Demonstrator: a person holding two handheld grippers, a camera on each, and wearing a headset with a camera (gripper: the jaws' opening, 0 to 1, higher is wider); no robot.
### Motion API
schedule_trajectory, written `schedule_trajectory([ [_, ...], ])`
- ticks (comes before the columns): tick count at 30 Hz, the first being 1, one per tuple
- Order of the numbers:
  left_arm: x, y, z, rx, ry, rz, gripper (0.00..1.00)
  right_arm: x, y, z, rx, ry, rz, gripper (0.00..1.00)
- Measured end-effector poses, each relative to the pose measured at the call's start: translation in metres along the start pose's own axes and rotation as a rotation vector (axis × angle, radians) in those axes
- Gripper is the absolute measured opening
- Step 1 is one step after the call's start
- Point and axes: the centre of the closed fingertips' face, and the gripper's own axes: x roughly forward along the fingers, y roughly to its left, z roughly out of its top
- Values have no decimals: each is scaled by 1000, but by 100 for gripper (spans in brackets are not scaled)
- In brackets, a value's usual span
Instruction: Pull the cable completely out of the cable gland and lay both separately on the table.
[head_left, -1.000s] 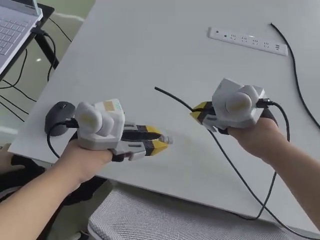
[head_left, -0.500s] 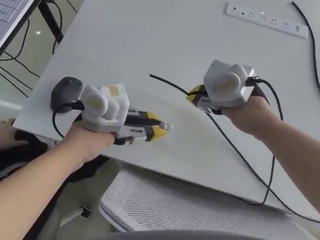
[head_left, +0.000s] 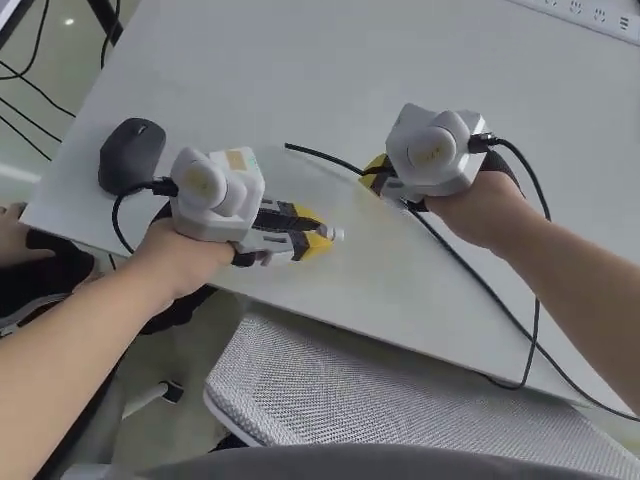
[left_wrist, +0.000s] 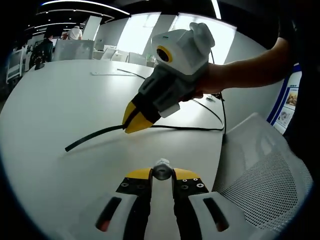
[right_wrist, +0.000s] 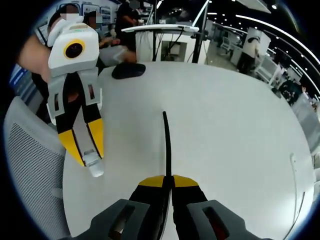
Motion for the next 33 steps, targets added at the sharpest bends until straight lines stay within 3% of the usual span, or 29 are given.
schedule_trajectory([
  [19,1,7,-12,2,15,20,16,6,2,-3,-18,3,-6,0],
  [33,1,6,-16,49,53,39,16,7,2,-3,-23,4,-14,0],
])
